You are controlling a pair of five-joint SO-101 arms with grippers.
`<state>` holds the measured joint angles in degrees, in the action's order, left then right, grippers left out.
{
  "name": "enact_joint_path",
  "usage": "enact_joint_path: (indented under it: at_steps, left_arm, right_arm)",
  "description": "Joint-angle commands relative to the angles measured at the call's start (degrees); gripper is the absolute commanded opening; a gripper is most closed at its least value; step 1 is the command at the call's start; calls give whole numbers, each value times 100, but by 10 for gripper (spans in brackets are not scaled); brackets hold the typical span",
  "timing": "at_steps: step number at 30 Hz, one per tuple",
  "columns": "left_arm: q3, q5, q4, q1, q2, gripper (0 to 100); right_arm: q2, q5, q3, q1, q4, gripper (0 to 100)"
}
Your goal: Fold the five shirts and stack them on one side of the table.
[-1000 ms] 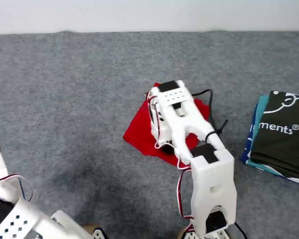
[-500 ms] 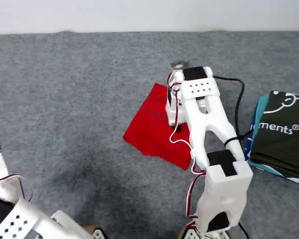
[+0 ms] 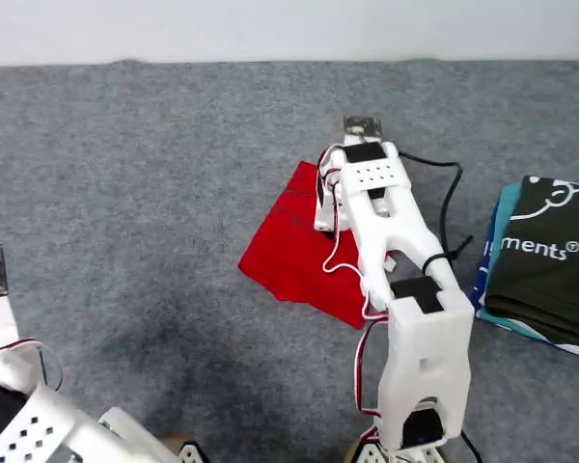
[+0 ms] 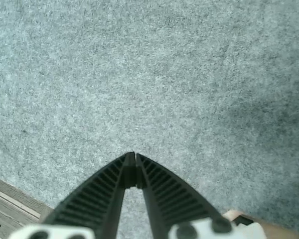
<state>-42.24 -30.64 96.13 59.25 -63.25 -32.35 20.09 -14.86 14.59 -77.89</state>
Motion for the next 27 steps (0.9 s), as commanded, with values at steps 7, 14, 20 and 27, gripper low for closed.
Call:
enact_joint_path:
  at_steps: [7,14,20,27]
  left_arm:
    - [198,-105,-149,-9,-62,6]
    - [198,-185,-149,-9,-62,6]
    - [198,-185,-149,-26,-62,6]
    - [215,-185,-149,0,-62,6]
  right_arm:
    - [-822,396,-290,-22,259,351]
    - [-1253,105,-958,-409,-259,40]
    - [-1349,-659,-1635,-769,-1059,11]
    - [-848,-1371,-2673,-1007,-2334,11]
